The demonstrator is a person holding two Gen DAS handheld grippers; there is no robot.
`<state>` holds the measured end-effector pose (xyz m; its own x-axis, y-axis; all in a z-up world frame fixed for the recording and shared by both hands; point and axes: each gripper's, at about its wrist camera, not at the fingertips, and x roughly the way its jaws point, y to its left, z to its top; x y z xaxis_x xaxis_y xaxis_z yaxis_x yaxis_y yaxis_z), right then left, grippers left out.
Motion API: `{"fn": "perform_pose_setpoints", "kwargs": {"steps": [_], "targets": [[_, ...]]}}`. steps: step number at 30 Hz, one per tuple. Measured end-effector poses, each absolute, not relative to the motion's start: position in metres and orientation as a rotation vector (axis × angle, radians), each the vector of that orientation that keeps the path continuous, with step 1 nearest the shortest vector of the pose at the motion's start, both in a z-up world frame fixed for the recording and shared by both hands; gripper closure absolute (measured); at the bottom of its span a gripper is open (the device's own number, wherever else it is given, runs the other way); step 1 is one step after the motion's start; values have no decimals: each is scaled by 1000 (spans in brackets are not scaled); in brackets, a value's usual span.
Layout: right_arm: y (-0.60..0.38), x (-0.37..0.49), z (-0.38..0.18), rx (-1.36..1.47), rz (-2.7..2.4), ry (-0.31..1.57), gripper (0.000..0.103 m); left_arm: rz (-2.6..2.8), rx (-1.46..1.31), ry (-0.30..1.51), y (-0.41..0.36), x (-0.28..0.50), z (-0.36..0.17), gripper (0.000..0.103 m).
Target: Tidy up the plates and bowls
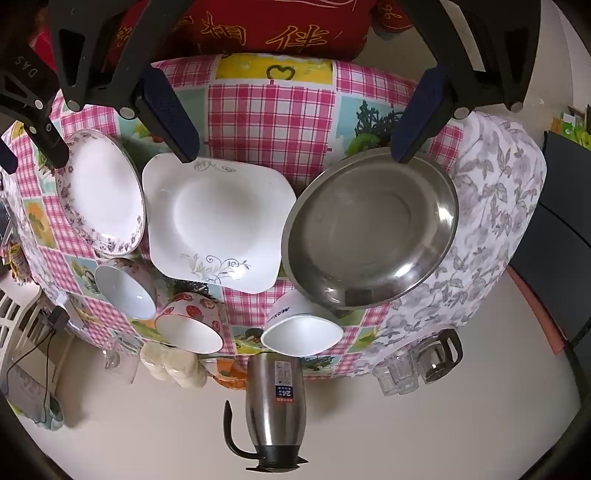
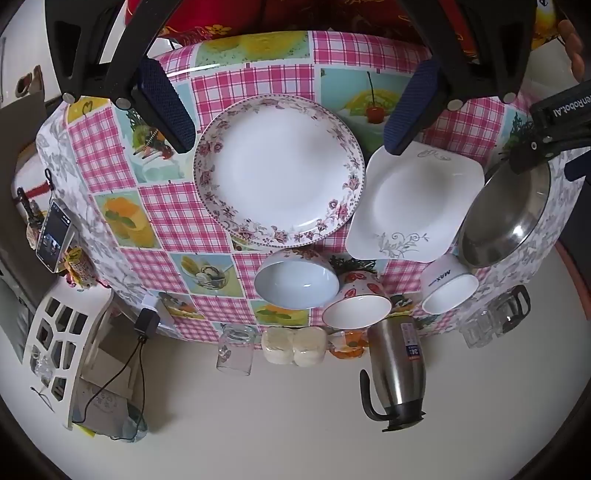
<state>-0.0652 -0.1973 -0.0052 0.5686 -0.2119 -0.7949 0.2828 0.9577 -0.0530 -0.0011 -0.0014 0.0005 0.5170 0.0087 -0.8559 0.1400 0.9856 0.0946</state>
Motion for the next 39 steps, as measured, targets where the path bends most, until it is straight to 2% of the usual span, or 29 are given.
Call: {"fn": "perform_pose_setpoints", "kwargs": {"steps": [39], "targets": [[-202,-66,-4,108,-293,895,0,-72,154,996,-3,-4,5,0]]}}
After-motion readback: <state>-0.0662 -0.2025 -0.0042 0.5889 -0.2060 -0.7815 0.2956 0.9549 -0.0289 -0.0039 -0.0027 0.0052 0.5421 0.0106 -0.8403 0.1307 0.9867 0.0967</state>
